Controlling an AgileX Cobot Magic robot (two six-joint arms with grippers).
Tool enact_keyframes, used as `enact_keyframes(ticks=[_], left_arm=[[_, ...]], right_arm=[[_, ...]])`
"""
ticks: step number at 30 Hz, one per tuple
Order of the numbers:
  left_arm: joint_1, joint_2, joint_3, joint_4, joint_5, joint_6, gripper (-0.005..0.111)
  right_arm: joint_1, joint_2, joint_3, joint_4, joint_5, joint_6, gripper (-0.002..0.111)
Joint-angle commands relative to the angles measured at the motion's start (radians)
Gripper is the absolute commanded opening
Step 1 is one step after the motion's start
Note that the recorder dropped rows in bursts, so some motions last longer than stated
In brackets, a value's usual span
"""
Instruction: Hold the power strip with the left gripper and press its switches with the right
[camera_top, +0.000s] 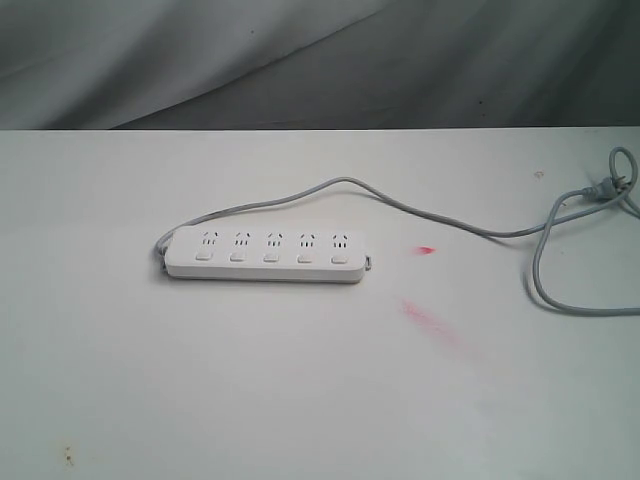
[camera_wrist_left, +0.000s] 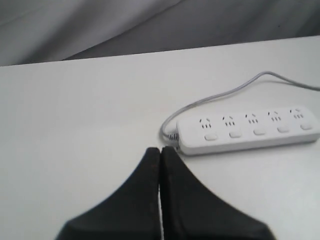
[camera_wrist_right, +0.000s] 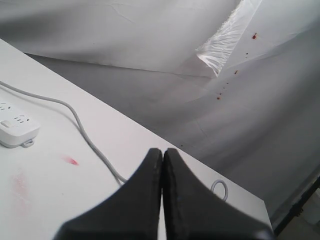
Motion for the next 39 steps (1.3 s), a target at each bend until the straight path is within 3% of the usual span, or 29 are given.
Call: enact_keyframes(ticks=[1, 6, 10, 14, 21, 29, 32, 36, 39], left_arm=[[0.000, 0.114, -0.082, -0.016, 0.111, 0.128, 0.000], [0.000, 0.354, -0.325, -0.089, 0.389, 0.356, 0.000], [0.000, 0.531, -0.503, -0.187, 0.497, 0.619, 0.000], [0.000, 0.661, -0.603, -0.224, 0.549, 0.800, 0.000], [0.000, 0.795, -0.620, -0.224, 0.546, 0.929, 0.000], [0.001, 0.891, -0.620, -0.282, 0.522, 1.209, 0.000], [0.001, 0.924, -0.620, -0.316, 0.455, 1.276, 0.000], [0.000, 0.982, -0.620, -0.219, 0.358, 1.274, 0.000], [0.000, 1.031, -0.620, -0.268, 0.288, 1.346, 0.000]], right_arm=[[0.001, -0.004, 0.005, -0.004, 0.001, 0.005, 0.000], [0.001, -0.004, 0.005, -0.004, 0.001, 0.005, 0.000], [0.001, -0.004, 0.005, -0.004, 0.001, 0.005, 0.000], [0.001, -0.004, 0.005, -0.004, 0.001, 0.005, 0.000], [0.001, -0.004, 0.005, -0.004, 0.001, 0.005, 0.000], [0.001, -0.004, 0.005, -0.004, 0.001, 0.005, 0.000], [0.001, -0.004, 0.005, -0.004, 0.001, 0.005, 0.000], [0.001, -0.004, 0.005, -0.004, 0.001, 0.005, 0.000], [0.001, -0.004, 0.005, -0.004, 0.001, 0.005, 0.000]])
